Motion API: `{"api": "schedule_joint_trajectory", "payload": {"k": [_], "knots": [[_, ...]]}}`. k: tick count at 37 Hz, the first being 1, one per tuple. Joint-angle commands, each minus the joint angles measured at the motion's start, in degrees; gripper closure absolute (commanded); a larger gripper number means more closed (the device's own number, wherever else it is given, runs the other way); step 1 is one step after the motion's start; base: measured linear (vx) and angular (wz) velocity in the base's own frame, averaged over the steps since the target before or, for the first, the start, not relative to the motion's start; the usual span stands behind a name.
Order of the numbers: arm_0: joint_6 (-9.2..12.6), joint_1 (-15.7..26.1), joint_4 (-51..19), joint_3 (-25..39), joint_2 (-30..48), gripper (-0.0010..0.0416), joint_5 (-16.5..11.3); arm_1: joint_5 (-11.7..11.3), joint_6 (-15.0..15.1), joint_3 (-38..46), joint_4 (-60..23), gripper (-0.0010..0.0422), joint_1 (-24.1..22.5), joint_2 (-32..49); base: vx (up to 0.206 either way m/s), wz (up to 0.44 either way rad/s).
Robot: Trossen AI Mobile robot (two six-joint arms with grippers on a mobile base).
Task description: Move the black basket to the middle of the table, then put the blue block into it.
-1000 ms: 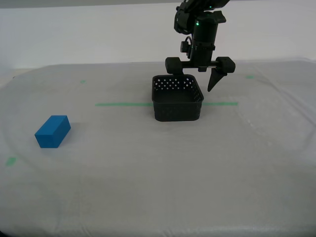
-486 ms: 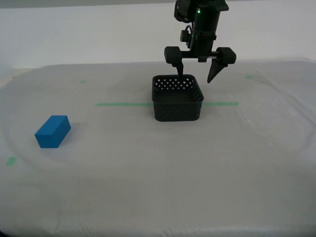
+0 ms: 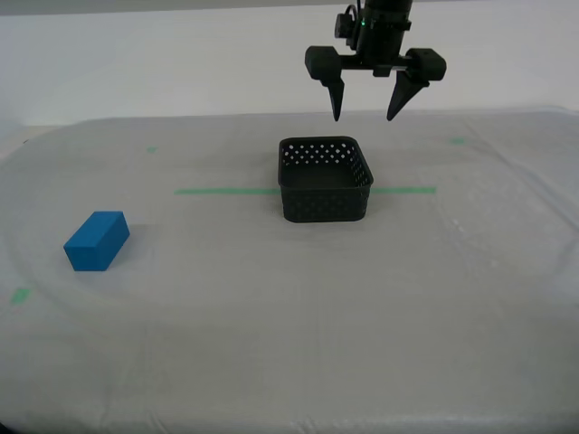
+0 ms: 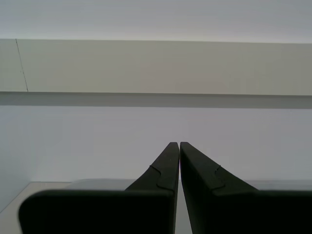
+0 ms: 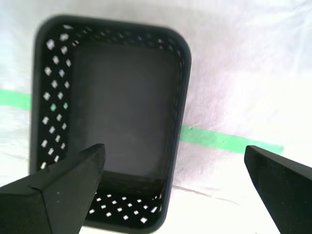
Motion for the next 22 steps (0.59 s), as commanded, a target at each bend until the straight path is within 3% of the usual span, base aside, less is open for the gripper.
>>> {"api": "schedule_joint_trajectory", "payload": {"k": [1,16,22], "knots": [[-0.4,0.0,-0.4,0.0,-1.5,0.0005,0.9,0.1,0.1,0.0,0.3,0.0412,0.0,0.0,0.0,0.0],[-3.0,-1.6,-5.4,0.0,-6.6,0.0005,2.3,0.1,0.1,0.0,0.3,0.0412,0.0,0.0,0.0,0.0],[-3.6,-2.1,-7.1,0.0,-8.9,0.0005,4.9,0.1,0.1,0.0,0.3,0.0412,0.0,0.0,0.0,0.0]]}}
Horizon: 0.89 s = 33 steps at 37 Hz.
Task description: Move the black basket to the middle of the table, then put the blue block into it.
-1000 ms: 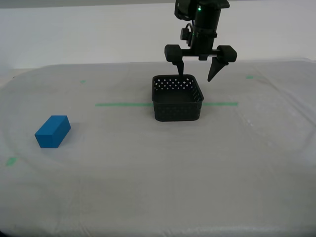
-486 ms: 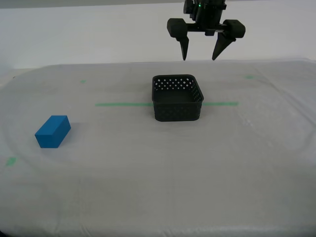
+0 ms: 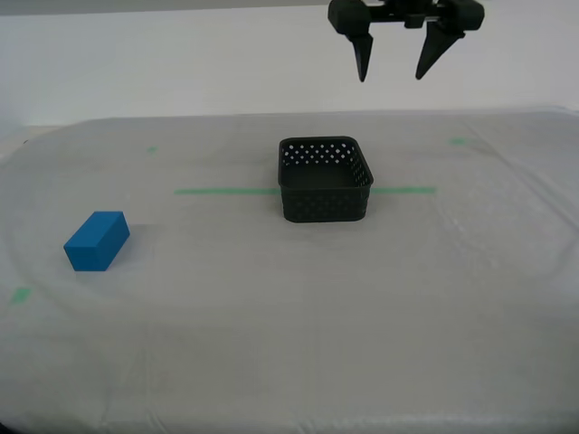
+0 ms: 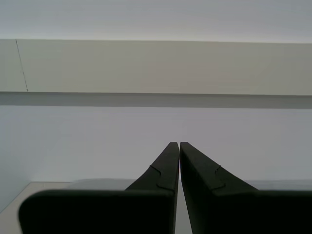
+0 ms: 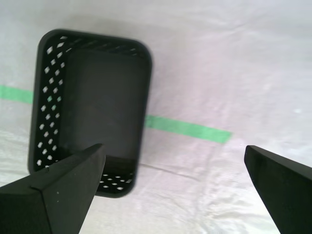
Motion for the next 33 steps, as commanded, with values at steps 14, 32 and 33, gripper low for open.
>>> {"api": "schedule_joint_trajectory", "payload": {"k": [14,32,33], "knots": [[-1.1,-1.8,-3.1,0.0,-5.7,0.0005,3.1,0.1,0.1,0.0,0.3,0.0412,0.0,0.0,0.0,0.0],[-3.2,-4.5,-1.8,-7.2,-14.0,0.0005,3.6,0.1,0.1,0.0,0.3,0.0412,0.0,0.0,0.0,0.0],[-3.2,-4.7,-1.0,-8.6,-14.8,0.0006,3.6,0.1,0.1,0.0,0.3,0.0412,0.0,0.0,0.0,0.0]]}}
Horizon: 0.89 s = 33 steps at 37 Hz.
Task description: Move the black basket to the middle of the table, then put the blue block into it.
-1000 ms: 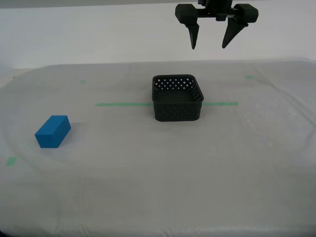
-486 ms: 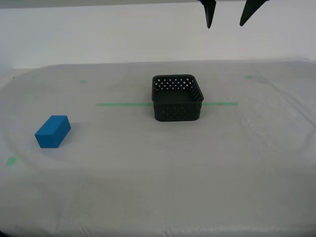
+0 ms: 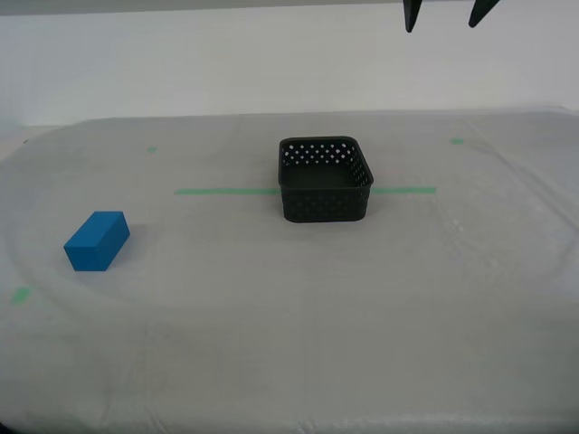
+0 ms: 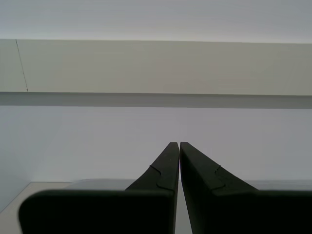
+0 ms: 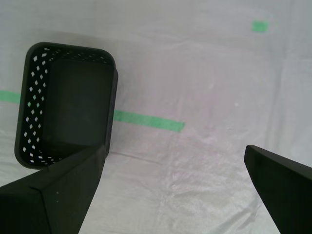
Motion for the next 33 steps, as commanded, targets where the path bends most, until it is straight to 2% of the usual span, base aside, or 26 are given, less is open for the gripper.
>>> {"api": "schedule_joint_trajectory", "payload": {"k": [1,8,14,22,27,30,33], "knots": [[-0.1,-1.0,2.6,-4.5,-3.0,0.0005,0.3,0.1,0.1,0.0,0.3,0.0412,0.0,0.0,0.0,0.0],[-0.2,-4.7,5.4,-12.5,-7.7,0.0005,0.0,0.1,0.1,0.0,0.3,0.0412,0.0,0.0,0.0,0.0],[-2.7,-8.1,7.3,-17.2,-10.4,0.0006,-0.2,0.1,0.1,0.0,0.3,0.0412,0.0,0.0,0.0,0.0],[-4.8,-12.6,10.3,-22.4,-11.5,0.0005,-0.2,0.1,0.1,0.0,0.3,0.0412,0.0,0.0,0.0,0.0],[-6.4,-13.7,15.2,-26.4,-11.7,0.0005,-0.2,0.1,0.1,0.0,0.3,0.0412,0.0,0.0,0.0,0.0],[-8.8,-14.0,18.1,-28.7,-11.7,0.0005,-0.2,0.1,0.1,0.0,0.3,0.0412,0.0,0.0,0.0,0.0],[-10.0,-14.4,20.9,-30.8,-11.7,0.0005,-0.9,0.1,0.1,0.0,0.3,0.0412,0.0,0.0,0.0,0.0]]}}
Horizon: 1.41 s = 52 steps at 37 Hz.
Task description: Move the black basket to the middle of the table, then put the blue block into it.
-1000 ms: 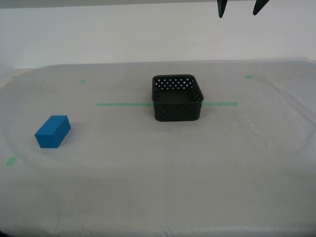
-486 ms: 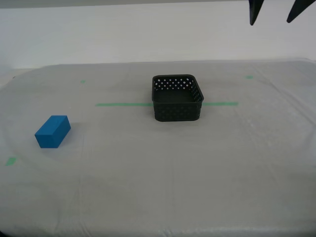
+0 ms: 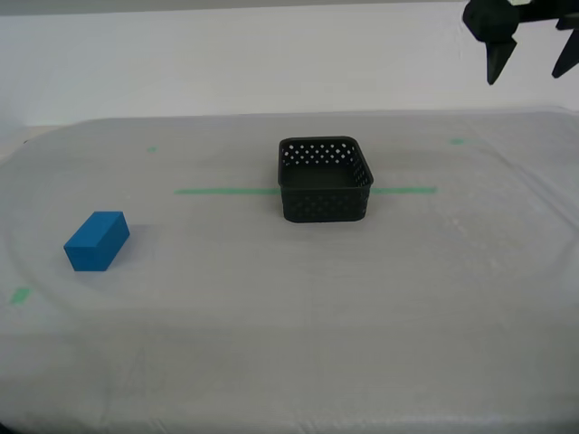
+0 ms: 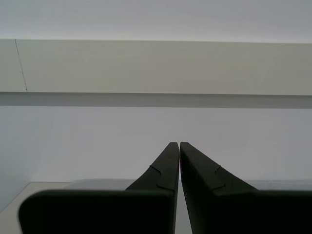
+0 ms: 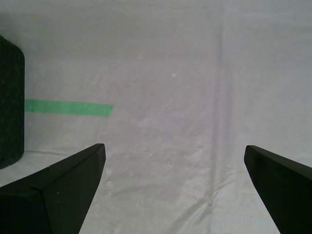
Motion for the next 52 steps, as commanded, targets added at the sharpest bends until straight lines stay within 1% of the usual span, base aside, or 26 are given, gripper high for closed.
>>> {"api": "schedule_joint_trajectory", "payload": {"k": [1,7,12,20,52], "knots": [[-1.1,-0.4,3.4,-2.6,0.0,0.0005,-1.2,0.1,0.1,0.0,0.3,0.0412,0.0,0.0,0.0,0.0],[-1.0,-1.5,8.1,-6.5,0.0,0.0005,-4.4,0.1,0.1,0.0,0.3,0.0412,0.0,0.0,0.0,0.0],[-0.7,-1.8,9.3,-7.8,0.0,0.0005,-4.5,0.1,0.1,0.0,0.3,0.0412,0.0,0.0,0.0,0.0],[-0.6,-1.8,9.3,-6.7,0.0,0.0006,-4.4,0.1,0.1,0.0,0.3,0.0412,0.0,0.0,0.0,0.0],[-0.6,-1.8,10.1,-6.8,0.0,0.0007,-4.4,0.1,0.1,0.0,0.3,0.0412,0.0,0.0,0.0,0.0]]}}
